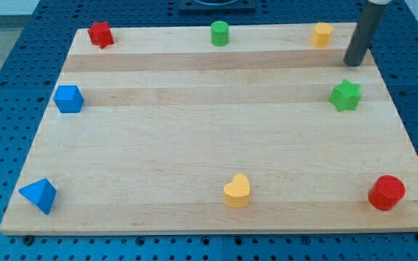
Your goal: Place yourself at the top of the blue cube
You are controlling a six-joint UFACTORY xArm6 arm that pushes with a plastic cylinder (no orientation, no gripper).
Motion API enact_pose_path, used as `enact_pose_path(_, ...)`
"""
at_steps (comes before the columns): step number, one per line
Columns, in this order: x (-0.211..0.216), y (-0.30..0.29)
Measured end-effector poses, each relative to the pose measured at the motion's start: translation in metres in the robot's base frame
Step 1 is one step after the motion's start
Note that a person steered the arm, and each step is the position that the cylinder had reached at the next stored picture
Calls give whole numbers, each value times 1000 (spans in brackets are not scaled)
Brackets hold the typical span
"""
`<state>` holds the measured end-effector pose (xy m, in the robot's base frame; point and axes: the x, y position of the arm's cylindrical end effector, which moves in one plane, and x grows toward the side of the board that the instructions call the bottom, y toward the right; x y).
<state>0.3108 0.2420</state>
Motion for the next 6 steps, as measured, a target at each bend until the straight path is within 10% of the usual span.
enact_pose_path(6, 2, -400)
